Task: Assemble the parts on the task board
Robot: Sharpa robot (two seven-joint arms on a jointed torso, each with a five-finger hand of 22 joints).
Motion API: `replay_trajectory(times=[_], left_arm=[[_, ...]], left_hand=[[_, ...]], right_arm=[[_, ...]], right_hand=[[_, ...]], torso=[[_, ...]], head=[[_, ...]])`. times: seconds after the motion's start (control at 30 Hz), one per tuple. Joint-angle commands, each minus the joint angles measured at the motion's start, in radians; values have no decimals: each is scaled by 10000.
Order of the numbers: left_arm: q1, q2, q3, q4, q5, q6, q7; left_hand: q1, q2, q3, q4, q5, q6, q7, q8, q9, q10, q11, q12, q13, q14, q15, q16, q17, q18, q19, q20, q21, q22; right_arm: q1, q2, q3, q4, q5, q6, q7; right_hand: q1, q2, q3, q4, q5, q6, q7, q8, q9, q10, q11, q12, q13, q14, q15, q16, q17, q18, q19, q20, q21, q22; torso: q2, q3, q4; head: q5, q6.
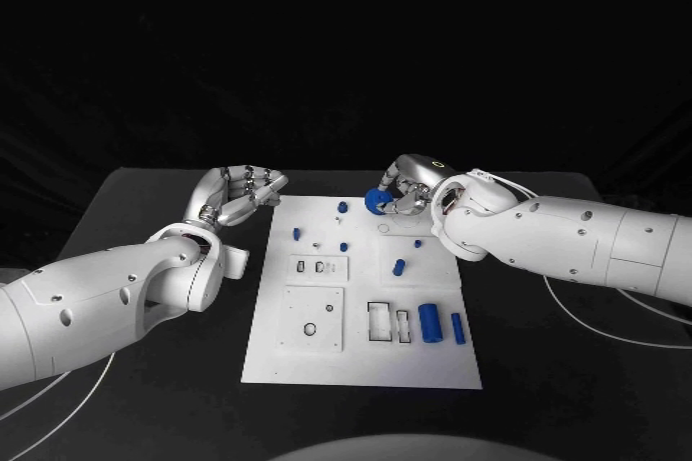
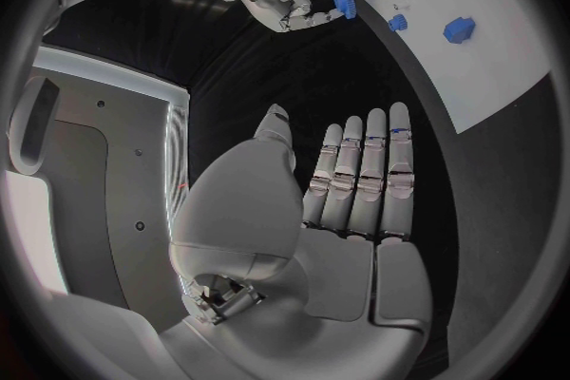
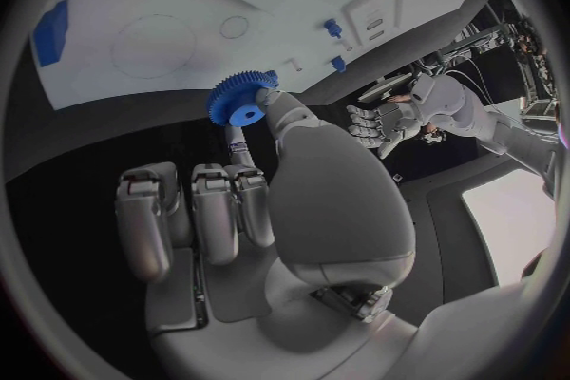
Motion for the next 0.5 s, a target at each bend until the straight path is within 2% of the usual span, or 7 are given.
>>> replay_trajectory(times=[0.03,0.17,0.5], left_arm=[[9,28,7,-1,-47,122,123],[9,39,7,-4,-47,120,128],[9,16,7,28,-47,109,125]], left_hand=[[-9,75,-47,1,43,58,-21,-56,15,28,19,-26,11,-55,11,-65,12,113,-81,1,-49,-16],[-9,75,-47,1,43,58,-21,-56,15,28,19,-26,11,-55,11,-65,12,113,-81,1,-49,-16],[-11,80,-53,1,44,60,-21,-59,15,32,19,-24,13,-57,11,-65,16,113,-82,2,-49,-16]], right_arm=[[7,215,8,-23,-35,56,260],[-8,508,9,-112,-80,177,293],[-92,1111,10,-522,-197,411,342]], right_hand=[[-55,38,28,-16,53,460,-375,140,258,1048,-74,28,2634,1042,-90,41,2632,-141,1042,-65,45,2629],[-73,39,30,-15,54,455,-371,125,255,1048,-71,28,2634,1042,-90,41,2632,-141,1042,-66,45,2629],[-85,44,34,-17,39,450,-369,112,253,1048,-69,28,2634,1042,-89,41,2632,-141,1042,-67,45,2629]], torso=[[-3,0,-10],[9,-5,14],[18,-8,5]], head=[[44,-18],[44,-6],[92,-23]])
